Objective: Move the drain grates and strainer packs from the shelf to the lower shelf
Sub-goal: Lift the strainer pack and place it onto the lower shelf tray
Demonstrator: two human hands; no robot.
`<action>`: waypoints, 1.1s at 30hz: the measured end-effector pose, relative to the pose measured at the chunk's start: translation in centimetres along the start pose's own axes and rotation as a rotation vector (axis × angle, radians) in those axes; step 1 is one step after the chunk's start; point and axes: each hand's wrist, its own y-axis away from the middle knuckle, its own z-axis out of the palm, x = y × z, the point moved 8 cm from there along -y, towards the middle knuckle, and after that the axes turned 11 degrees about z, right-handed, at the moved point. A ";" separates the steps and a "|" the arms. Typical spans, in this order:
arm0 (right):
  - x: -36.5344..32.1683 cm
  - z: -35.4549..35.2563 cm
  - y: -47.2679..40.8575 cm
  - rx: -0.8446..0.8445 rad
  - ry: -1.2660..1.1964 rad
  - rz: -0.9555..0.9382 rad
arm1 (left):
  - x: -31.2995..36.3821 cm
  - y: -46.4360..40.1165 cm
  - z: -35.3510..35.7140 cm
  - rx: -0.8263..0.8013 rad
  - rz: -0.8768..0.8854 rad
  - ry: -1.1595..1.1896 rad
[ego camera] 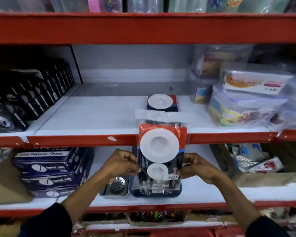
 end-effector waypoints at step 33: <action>-3.2 2.2 1.6 1.026 0.749 -0.781 | 0.6 -0.3 5.0 0.290 0.867 -1.155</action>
